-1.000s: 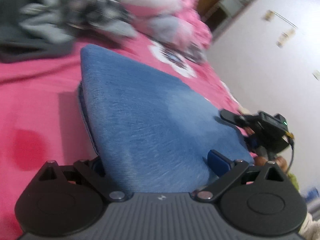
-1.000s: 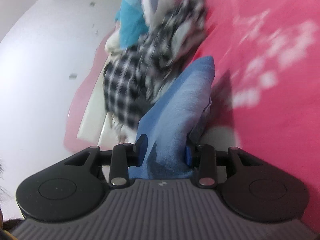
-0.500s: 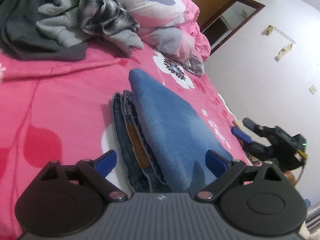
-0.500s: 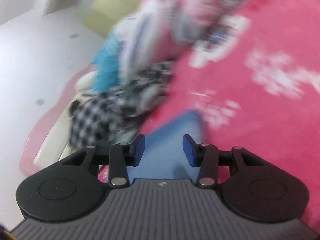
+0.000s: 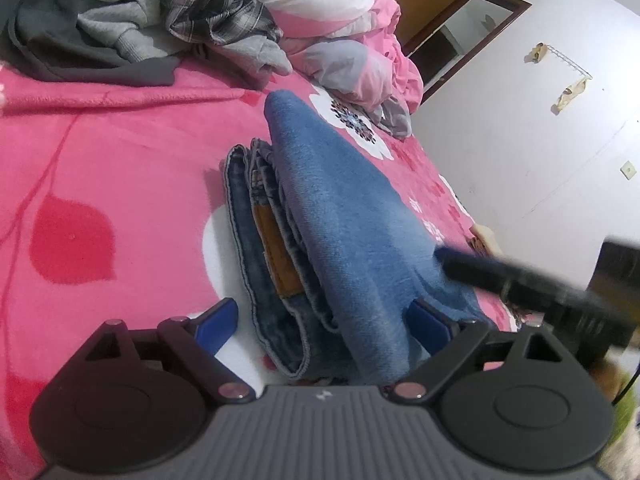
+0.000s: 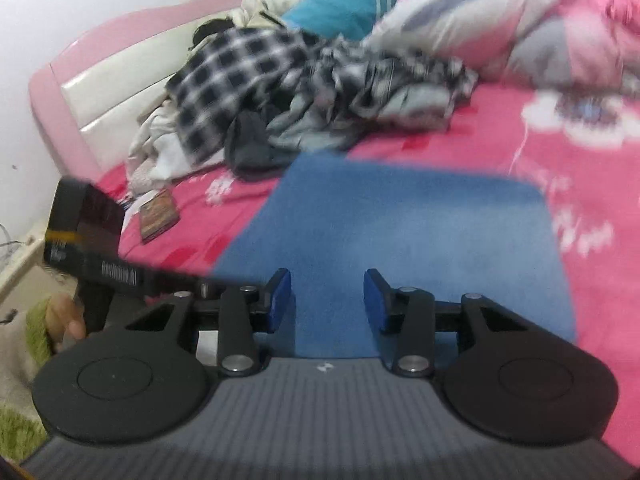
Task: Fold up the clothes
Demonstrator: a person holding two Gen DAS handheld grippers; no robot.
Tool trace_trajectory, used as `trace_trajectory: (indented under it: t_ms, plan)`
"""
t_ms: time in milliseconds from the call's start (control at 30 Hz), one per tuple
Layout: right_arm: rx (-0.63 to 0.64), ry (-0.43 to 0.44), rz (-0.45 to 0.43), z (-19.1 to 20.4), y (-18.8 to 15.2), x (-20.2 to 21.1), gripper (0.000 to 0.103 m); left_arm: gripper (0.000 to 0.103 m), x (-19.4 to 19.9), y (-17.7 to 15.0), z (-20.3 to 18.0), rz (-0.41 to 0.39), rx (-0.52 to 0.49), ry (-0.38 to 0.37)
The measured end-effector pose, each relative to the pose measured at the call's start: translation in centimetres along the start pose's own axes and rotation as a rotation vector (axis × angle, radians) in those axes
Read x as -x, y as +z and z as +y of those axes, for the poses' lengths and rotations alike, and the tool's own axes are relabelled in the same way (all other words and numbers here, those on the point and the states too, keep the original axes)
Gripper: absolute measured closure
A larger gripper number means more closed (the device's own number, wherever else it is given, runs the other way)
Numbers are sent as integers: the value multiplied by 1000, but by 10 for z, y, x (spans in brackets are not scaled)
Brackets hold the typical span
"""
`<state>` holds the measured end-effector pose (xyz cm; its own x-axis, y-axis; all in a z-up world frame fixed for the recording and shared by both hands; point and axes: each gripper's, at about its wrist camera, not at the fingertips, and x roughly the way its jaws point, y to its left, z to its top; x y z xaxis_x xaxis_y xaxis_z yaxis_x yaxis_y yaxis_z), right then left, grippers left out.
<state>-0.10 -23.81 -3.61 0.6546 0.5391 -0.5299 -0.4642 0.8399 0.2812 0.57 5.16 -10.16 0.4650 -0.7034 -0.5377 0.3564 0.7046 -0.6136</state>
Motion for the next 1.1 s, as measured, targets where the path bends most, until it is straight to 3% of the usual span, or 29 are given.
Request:
trace_trajectory:
  t_ms: [133, 400, 567, 800, 967, 1100]
  plan:
    - [11, 29, -11, 9, 23, -18, 63, 10, 2, -7, -3, -28, -17, 11]
    - [34, 12, 124, 5, 49, -103, 66, 10, 4, -14, -4, -54, -55, 0]
    - [-31, -14, 78, -3, 45, -117, 67, 11, 5, -15, 1, -57, -64, -33]
    - [-140, -78, 9, -12, 46, -110, 66, 10, 5, -16, 4, -60, -89, -59]
    - [-226, -128, -69, -20, 47, -70, 65, 10, 5, -17, 4, -63, -95, -64]
    - [-234, -175, -81, -22, 33, -32, 65, 10, 5, -17, 5, -64, -94, -68]
